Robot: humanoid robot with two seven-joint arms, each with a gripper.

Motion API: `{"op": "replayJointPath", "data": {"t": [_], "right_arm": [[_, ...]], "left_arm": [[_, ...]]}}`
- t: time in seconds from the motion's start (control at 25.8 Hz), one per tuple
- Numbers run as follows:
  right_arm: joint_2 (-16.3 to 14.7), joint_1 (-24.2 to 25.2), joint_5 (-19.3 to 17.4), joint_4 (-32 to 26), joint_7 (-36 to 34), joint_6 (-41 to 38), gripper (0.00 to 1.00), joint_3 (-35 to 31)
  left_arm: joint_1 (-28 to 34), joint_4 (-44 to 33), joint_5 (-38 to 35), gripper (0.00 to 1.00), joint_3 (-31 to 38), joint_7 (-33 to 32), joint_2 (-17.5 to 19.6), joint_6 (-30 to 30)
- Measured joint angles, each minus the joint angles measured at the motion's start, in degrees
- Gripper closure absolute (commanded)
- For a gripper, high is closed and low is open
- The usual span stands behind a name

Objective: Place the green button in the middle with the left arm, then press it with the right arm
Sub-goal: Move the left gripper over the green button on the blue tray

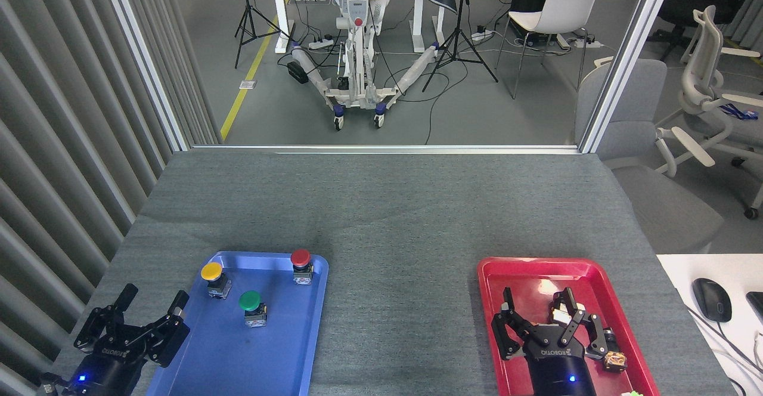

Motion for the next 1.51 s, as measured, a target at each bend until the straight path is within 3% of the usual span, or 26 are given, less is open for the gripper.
{"op": "replayJointPath", "data": {"t": [0.89, 1.12, 1.51], "right_arm": [[0.32, 1.25, -2.08, -2.59, 0.7, 3.78, 0.0, 1.11], [1.93, 1.92, -1.99, -2.92, 0.77, 4.39, 0.0, 2.2], [2.08, 2.08, -1.47, -2.8, 0.54, 5.86, 0.0, 3.03]], "left_arm": [[-0.7, 1.39, -0.25, 0.0, -1.47, 1.15, -0.94, -0.29], [-0.5, 1.73, -0.29, 0.0, -2.49, 0.66, -0.98, -0.14], [-0.47, 2.92, -0.23, 0.0, -2.57, 0.48, -0.69, -0.05]]}}
